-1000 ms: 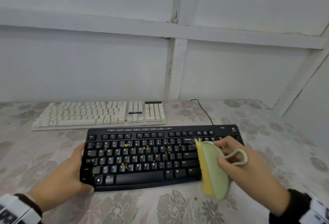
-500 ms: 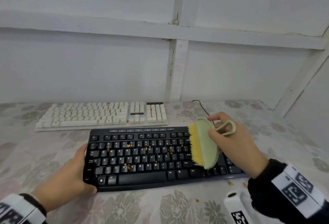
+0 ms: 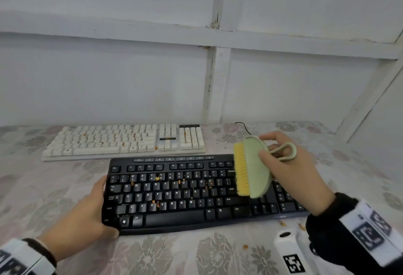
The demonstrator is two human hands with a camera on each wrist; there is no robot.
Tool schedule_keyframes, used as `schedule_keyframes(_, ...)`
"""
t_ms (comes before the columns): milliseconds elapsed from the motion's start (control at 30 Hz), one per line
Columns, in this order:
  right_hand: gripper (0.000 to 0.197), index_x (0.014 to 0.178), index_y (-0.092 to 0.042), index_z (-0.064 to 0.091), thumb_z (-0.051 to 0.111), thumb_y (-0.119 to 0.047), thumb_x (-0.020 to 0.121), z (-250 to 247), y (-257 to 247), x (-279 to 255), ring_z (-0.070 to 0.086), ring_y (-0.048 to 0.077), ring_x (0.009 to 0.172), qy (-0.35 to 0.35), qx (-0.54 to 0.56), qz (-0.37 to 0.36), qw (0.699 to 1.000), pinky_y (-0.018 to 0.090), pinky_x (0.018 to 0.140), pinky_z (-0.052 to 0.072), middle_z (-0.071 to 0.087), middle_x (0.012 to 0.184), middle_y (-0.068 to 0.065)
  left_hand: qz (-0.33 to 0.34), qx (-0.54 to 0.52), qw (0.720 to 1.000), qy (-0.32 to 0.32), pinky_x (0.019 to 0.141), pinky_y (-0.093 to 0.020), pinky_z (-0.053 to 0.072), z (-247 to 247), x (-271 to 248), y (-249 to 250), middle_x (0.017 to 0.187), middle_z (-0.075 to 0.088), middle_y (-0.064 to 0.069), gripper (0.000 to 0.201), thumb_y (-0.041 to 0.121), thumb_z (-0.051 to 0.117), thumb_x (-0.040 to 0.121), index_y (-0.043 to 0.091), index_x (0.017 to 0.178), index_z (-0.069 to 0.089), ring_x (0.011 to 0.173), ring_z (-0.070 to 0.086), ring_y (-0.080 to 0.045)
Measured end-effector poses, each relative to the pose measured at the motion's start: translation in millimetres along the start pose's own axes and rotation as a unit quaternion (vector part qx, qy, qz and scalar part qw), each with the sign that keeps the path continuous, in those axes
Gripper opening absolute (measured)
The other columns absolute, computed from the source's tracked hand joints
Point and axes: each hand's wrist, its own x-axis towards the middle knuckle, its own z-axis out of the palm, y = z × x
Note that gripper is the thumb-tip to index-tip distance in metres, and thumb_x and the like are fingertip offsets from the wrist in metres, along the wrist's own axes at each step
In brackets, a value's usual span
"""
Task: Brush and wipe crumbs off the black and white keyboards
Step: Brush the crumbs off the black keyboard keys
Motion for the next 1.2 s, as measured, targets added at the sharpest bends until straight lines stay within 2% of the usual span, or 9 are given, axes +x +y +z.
schedule_keyframes(67, 0.019, 0.092, -0.029, 0.059, 0.056, -0.011, 0.09, 5, 6, -10, 0.057, 0.023, 0.065, -0.024, -0.009, 0.01, 1.0, 0.027, 0.054, 0.047, 0.065, 0.079, 0.004, -0.001, 0.004, 1.0, -0.004, 0.068, -0.024, 0.048, -1, 0, 0, 0.097, 0.061, 0.006, 0.097, -0.013, 0.073, 0.059, 0.057, 0.102, 0.021, 0.082, 0.064, -0.016)
schedule_keyframes(233, 0.019, 0.088, -0.025, 0.062, 0.056, -0.008, 0.088, 7, 9, -35, 0.04, 0.01, 0.05, -0.118, -0.019, 0.046, 0.992, 0.024, 0.049, 0.035, 0.055, 0.068, 0.006, -0.006, 0.009, 1.0, -0.008, 0.069, -0.024, 0.048, 0, -1, 0, 0.097, 0.061, 0.006, 0.097, -0.012, 0.073, 0.061, 0.054, 0.106, 0.019, 0.083, 0.064, -0.015)
schedule_keyframes(367, 0.019, 0.09, -0.028, 0.064, 0.058, -0.01, 0.088, -1, -1, -20, 0.058, 0.029, 0.066, -0.045, 0.001, 0.016, 0.999, 0.039, 0.057, 0.049, 0.067, 0.077, 0.002, -0.005, 0.001, 1.0, -0.004, 0.068, -0.022, 0.046, 0, 0, -1, 0.099, 0.059, 0.01, 0.099, -0.014, 0.073, 0.059, 0.057, 0.102, 0.019, 0.084, 0.064, -0.013)
schedule_keyframes(533, 0.018, 0.093, -0.029, 0.059, 0.057, -0.011, 0.09, 4, 6, -8, 0.055, 0.021, 0.061, -0.016, -0.012, 0.003, 1.0, 0.027, 0.054, 0.047, 0.065, 0.077, 0.004, -0.006, 0.0, 1.0, -0.004, 0.068, -0.025, 0.048, 0, 1, 0, 0.095, 0.061, 0.005, 0.097, -0.014, 0.073, 0.058, 0.056, 0.102, 0.022, 0.081, 0.064, -0.017)
schedule_keyframes(633, 0.018, 0.089, -0.024, 0.06, 0.057, -0.006, 0.088, 10, 12, -25, 0.041, 0.009, 0.05, -0.076, -0.018, 0.031, 0.997, 0.022, 0.048, 0.035, 0.057, 0.07, 0.007, -0.012, -0.006, 1.0, -0.009, 0.069, -0.026, 0.049, -1, 3, -4, 0.098, 0.062, 0.007, 0.098, -0.011, 0.074, 0.056, 0.058, 0.102, 0.022, 0.081, 0.066, -0.016)
schedule_keyframes(733, 0.017, 0.085, -0.024, 0.061, 0.056, -0.008, 0.085, 11, 9, -36, 0.042, 0.009, 0.05, -0.141, -0.031, 0.052, 0.988, 0.02, 0.046, 0.037, 0.06, 0.074, 0.011, -0.013, -0.006, 1.0, -0.007, 0.069, -0.025, 0.048, -1, 4, -6, 0.099, 0.061, 0.009, 0.099, -0.011, 0.075, 0.056, 0.059, 0.102, 0.021, 0.083, 0.065, -0.015)
schedule_keyframes(933, 0.018, 0.091, -0.027, 0.062, 0.057, -0.01, 0.088, 0, -10, 0, 0.056, 0.011, 0.061, -0.031, 0.011, 0.018, 0.999, 0.021, 0.052, 0.05, 0.063, 0.071, -0.001, -0.01, -0.016, 1.0, -0.004, 0.07, -0.025, 0.047, -1, 3, -5, 0.101, 0.06, 0.008, 0.1, -0.013, 0.074, 0.054, 0.058, 0.103, 0.023, 0.086, 0.064, -0.015)
schedule_keyframes(1067, 0.018, 0.098, -0.029, 0.059, 0.056, -0.014, 0.089, 10, -10, 14, 0.065, 0.017, 0.067, -0.005, 0.009, 0.008, 1.0, 0.035, 0.057, 0.058, 0.067, 0.079, 0.003, -0.005, -0.011, 1.0, -0.002, 0.067, -0.024, 0.048, 0, 1, -2, 0.097, 0.062, 0.006, 0.099, -0.015, 0.073, 0.056, 0.056, 0.103, 0.024, 0.082, 0.065, -0.016)
schedule_keyframes(1200, 0.016, 0.091, -0.021, 0.056, 0.054, -0.005, 0.088, 21, -1, -4, 0.052, 0.003, 0.051, -0.057, 0.01, 0.012, 0.998, 0.019, 0.048, 0.047, 0.062, 0.066, -0.008, -0.001, 0.005, 1.0, -0.009, 0.069, -0.023, 0.048, -1, 0, 0, 0.096, 0.063, 0.005, 0.095, -0.012, 0.073, 0.059, 0.056, 0.103, 0.022, 0.083, 0.064, -0.015)
